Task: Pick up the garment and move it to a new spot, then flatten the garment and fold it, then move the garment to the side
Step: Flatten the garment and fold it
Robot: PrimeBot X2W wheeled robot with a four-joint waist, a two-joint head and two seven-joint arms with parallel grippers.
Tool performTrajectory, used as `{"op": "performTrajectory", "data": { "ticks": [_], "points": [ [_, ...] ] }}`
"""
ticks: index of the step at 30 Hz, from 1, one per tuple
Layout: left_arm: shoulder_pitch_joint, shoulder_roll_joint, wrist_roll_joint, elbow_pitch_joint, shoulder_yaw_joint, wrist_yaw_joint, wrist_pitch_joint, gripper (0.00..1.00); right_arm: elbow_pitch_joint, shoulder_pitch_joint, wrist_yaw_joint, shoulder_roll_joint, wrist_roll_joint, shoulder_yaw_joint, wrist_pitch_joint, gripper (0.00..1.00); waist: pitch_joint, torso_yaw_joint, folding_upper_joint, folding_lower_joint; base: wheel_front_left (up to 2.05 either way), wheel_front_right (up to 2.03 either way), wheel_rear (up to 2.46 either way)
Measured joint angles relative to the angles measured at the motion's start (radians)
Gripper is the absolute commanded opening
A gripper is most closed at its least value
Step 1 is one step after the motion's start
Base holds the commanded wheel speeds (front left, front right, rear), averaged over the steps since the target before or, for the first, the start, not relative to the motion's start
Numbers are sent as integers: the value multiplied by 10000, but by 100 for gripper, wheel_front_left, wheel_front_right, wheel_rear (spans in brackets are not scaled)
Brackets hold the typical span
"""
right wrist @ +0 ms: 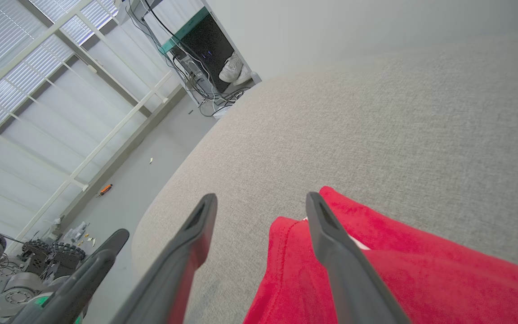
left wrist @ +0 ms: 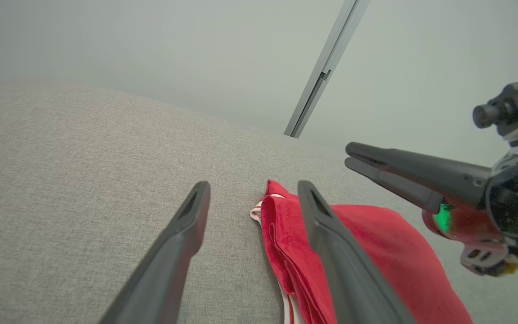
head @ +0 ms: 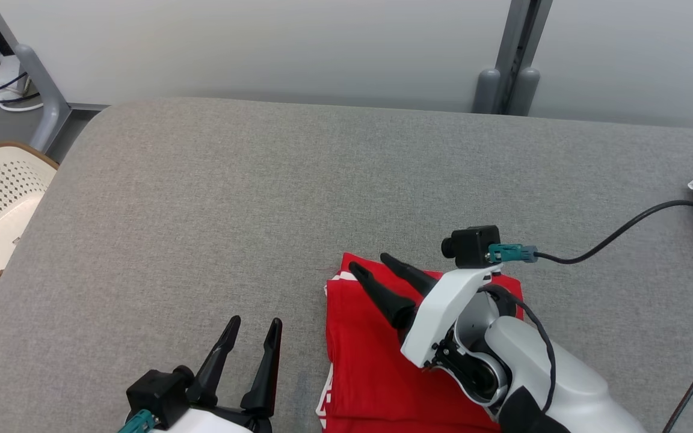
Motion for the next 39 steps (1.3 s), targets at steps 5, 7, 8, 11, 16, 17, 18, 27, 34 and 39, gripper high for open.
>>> {"op": "performTrajectory", "data": {
  "ticks": [5,7,8,11,16,17,18,27,34,39],
  "points": [
    [-2,17,15,-27,13,4,-2,100,349,-393,0,0,-658,-230,-940,100,33,-168,0,0,0,0,0],
    [-5,23,33,-40,13,15,-2,100,487,-491,0,-8,-1055,-441,-1427,100,40,-244,0,0,0,0,0],
    [-8,31,61,-46,15,27,-4,100,533,-513,0,-44,-1277,-579,-1709,100,44,-285,0,0,0,0,0],
    [-62,50,127,-86,35,98,-12,100,706,-523,2,-259,-1962,-1126,-2449,100,49,-422,0,0,0,0,0],
    [-171,92,299,-224,190,282,-13,100,343,99,2,-698,-3697,-3312,-2849,100,48,-742,0,0,0,0,0],
    [-178,88,314,-234,226,341,-13,100,4,325,2,-742,-4192,-3804,-2865,100,52,-798,0,0,0,0,0],
    [-191,86,347,-242,272,351,-13,100,-393,580,2,-763,-4683,-4309,-2871,100,57,-855,0,0,0,0,0],
    [-172,-25,709,-368,865,587,-15,100,-3615,3720,2,-71,-7660,-7022,-2890,100,103,-1219,0,0,0,0,0],
    [-45,-176,1241,-408,1285,570,-15,100,-4721,4822,2,-10,-7611,-7313,-2892,100,40,-1367,0,0,0,0,0],
    [115,-299,1490,-337,1574,491,-15,100,-4742,5142,2,-10,-7352,-7499,-2892,100,-51,-1420,0,0,0,0,0]
  ]
}}
